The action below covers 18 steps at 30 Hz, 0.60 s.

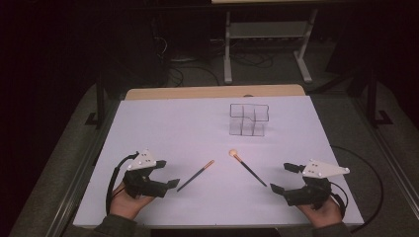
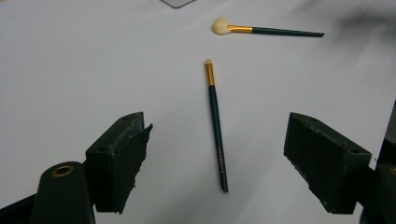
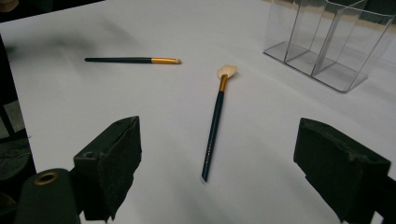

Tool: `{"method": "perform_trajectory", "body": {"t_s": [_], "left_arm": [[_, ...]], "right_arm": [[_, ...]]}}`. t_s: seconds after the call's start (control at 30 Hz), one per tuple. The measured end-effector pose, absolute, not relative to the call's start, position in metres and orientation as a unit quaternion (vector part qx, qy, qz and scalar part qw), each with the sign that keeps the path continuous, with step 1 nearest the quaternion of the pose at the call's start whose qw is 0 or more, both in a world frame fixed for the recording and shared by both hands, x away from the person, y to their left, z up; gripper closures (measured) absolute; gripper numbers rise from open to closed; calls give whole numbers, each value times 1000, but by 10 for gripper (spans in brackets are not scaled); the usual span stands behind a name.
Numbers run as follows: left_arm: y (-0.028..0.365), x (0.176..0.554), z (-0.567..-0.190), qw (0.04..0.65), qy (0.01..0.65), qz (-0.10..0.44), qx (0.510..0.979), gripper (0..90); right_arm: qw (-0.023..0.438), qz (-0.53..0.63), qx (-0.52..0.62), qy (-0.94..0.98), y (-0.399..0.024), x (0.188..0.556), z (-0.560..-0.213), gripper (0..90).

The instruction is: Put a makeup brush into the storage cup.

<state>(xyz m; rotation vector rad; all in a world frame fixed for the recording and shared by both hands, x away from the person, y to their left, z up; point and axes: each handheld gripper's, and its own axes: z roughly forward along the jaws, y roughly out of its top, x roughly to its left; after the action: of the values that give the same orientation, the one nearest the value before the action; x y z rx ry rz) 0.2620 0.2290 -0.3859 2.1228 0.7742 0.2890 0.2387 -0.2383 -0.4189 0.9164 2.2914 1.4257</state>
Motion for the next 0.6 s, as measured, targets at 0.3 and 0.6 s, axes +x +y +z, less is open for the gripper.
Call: {"method": "perform_trajectory", "body": {"t_s": [0.3, 0.6], "left_arm": [[215, 270, -388, 413, 302, 110, 852, 234], [199, 283, -390, 393, 293, 95, 867, 283]], "right_arm": [[144, 494, 317, 797, -238, 239, -419, 140], [143, 490, 317, 799, -238, 239, -419, 141]]}}
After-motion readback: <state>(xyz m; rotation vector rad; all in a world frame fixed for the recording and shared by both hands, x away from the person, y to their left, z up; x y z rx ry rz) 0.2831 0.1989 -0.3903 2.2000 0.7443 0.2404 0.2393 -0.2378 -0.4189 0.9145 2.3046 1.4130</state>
